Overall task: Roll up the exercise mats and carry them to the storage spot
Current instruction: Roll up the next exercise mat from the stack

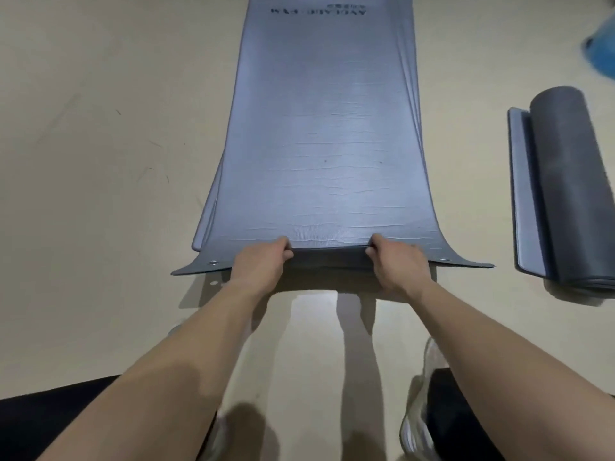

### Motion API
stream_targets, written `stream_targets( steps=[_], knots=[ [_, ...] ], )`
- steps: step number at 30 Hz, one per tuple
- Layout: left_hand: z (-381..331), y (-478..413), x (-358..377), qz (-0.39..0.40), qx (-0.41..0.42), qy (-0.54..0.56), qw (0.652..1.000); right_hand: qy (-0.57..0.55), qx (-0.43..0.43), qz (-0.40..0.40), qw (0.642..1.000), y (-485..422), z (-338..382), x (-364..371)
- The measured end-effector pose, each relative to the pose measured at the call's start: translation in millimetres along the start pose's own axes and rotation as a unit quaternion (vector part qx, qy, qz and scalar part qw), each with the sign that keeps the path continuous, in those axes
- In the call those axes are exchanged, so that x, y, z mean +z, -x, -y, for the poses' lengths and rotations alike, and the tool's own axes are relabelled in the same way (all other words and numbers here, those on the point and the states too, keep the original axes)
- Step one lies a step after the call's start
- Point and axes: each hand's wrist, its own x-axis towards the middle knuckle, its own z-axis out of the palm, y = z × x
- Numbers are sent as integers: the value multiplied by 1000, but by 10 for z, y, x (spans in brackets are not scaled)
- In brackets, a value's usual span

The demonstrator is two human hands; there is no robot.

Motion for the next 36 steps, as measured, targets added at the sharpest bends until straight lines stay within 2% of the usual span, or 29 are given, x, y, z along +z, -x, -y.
stream_targets(
  steps=[3, 5, 7, 10, 13, 15, 17, 19, 21, 23, 27, 29, 33, 36],
  knots=[
    [1, -201, 56, -42, -26, 34, 998, -23, 26, -44, 998, -215, -36, 125],
    [39, -391, 139, -77, -39, 55, 995, -32, 13, -95, 995, -399, -63, 281],
    [98, -610, 303, -126, -12, 21, 992, -20, -5, -135, 991, -574, -83, 485],
    [183, -923, 509, -190, 15, -55, 980, 12, 15, -182, 983, -790, -125, 712],
    [250, -1119, 682, -201, 9, -94, 975, 76, 3, -193, 978, -935, -164, 837],
    [292, -1104, 810, -201, 8, -73, 977, 84, -32, -190, 978, -976, -179, 901],
    [362, -923, 921, -171, 16, -31, 985, 50, -58, -171, 982, -920, -215, 941],
    [469, -671, 990, -62, 21, 1, 998, 42, -83, -93, 991, -783, -269, 982],
    [583, -508, 1046, 25, 40, -27, 999, 91, -104, -2, 990, -687, -331, 1040],
    [621, -476, 1076, 25, 72, -56, 996, 124, -104, 41, 986, -668, -342, 1082],
    [576, -461, 982, 8, 63, -3, 998, 100, -121, 68, 985, -659, -304, 1035],
    [583, -381, 880, 40, 43, 4, 998, 90, -132, 83, 984, -606, -316, 912],
    [631, -297, 684, 135, 32, -11, 990, 49, -109, 166, 979, -492, -371, 698],
    [648, -382, 635, 165, 27, -8, 986, 31, -92, 180, 979, -543, -392, 671]
  ],
)
